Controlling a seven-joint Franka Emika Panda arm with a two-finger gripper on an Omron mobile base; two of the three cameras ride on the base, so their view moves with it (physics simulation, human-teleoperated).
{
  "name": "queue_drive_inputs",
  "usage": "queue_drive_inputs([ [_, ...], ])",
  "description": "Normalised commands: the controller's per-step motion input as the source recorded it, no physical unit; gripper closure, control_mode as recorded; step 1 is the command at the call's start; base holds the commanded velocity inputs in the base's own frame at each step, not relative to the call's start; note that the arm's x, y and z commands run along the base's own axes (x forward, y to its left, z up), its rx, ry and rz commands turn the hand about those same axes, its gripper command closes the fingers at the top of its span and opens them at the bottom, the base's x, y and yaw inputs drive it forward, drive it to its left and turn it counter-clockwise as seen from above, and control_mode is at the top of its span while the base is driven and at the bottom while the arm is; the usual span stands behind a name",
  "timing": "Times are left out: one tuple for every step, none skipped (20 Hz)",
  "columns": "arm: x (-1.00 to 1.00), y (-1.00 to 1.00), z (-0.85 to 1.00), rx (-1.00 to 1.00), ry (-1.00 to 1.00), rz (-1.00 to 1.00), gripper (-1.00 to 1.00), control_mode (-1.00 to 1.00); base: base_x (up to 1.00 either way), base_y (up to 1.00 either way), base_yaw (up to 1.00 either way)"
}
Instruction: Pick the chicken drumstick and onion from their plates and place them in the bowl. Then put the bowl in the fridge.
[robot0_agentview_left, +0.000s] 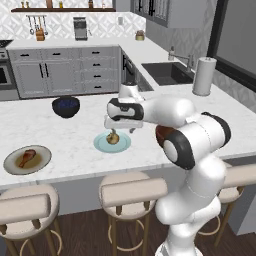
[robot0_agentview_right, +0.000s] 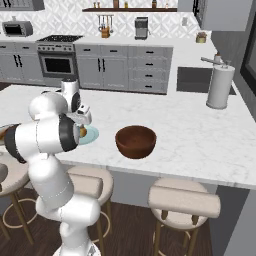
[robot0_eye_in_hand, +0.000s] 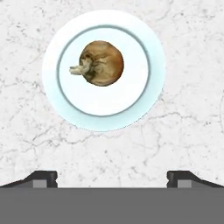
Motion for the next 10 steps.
queue_drive_inputs([
  [0.49, 0.0, -0.27, 0.0, 0.04, 0.0, -1.0, -1.0, 0.0, 0.0, 0.0],
  [0.51, 0.06, -0.28, 0.0, 0.03, 0.0, -1.0, -1.0, 0.0, 0.0, 0.0],
  [0.52, 0.08, -0.25, 0.0, 0.03, 0.0, -1.0, -1.0, 0.0, 0.0, 0.0],
  [0.52, 0.1, -0.23, 0.0, 0.04, 0.0, -1.0, -1.0, 0.0, 0.0, 0.0],
  [0.51, 0.14, -0.21, 0.0, 0.05, 0.0, -1.0, -1.0, 0.0, 0.0, 0.0],
  [0.5, 0.23, -0.22, -0.01, 0.04, 0.0, -1.0, -1.0, 0.0, 0.0, 0.0],
  [0.55, 0.23, -0.25, 0.0, 0.05, 0.0, -1.0, -1.0, 0.0, 0.0, 0.0],
  [0.49, 0.28, -0.21, -0.01, 0.03, 0.0, -1.0, -1.0, 0.0, 0.0, 0.0],
  [0.49, 0.24, -0.22, -0.01, 0.05, 0.0, -1.0, -1.0, 0.0, 0.0, 0.0],
  [0.44, 0.23, -0.21, -0.01, 0.03, 0.0, -1.0, -1.0, 0.0, 0.0, 0.0],
])
